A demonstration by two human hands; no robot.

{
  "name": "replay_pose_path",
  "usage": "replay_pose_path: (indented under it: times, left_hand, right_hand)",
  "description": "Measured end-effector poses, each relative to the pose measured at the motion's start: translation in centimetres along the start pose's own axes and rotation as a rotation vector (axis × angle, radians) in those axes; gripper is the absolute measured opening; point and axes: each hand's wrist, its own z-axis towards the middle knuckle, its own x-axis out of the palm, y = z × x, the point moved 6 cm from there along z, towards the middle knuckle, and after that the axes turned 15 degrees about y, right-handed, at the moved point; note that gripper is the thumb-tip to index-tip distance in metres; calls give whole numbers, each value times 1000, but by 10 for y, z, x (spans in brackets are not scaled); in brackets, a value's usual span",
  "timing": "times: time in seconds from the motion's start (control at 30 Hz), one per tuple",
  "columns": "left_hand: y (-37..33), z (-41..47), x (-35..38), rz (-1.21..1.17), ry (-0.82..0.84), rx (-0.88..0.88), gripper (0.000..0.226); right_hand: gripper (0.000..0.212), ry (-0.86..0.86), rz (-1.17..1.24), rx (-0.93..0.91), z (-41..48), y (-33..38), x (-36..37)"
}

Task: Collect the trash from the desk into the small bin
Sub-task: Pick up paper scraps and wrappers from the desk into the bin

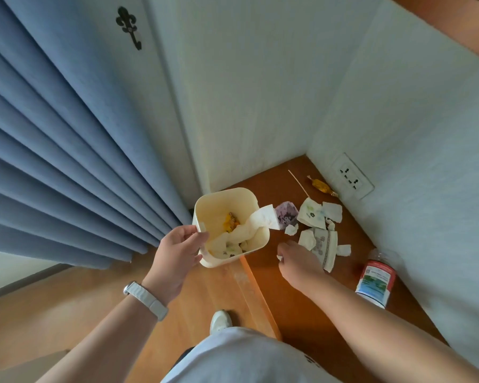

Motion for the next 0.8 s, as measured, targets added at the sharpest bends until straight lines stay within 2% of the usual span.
replay_pose_path:
  times: [0.07, 0.17, 0.27, 0.33, 0.43, 0.53, 0.67, 0.8]
  left_hand:
    - [-1, -2, 1, -16, 9, 14, 18]
    - [0, -5, 5, -43, 30, 27, 19]
    - [1, -5, 11, -51, 49, 35, 19]
    - [1, -6, 15, -56, 59, 44, 17]
    - [0, -7, 20, -55, 78, 62, 15]
    - [-1, -10, 22, -55, 90, 76, 14]
    - [-1, -14, 17, -69, 77, 84, 15]
    - [1, -15, 9, -65, 71, 80, 20]
  right_hand:
    - [12, -84, 92, -5, -13, 3, -19]
    - [5, -319, 190, -75, -43, 15, -64]
    - [6, -571, 249, -180, -79, 33, -110]
    - [7, -665, 267, -251, -99, 45, -130]
    - [8, -662, 300, -353, -114, 64, -140]
    - [7, -578, 273, -420, -115, 80, -135]
    - [7, -512, 170, -428, -113, 90, -121]
    - [19, -498, 129, -412, -107, 91, -115]
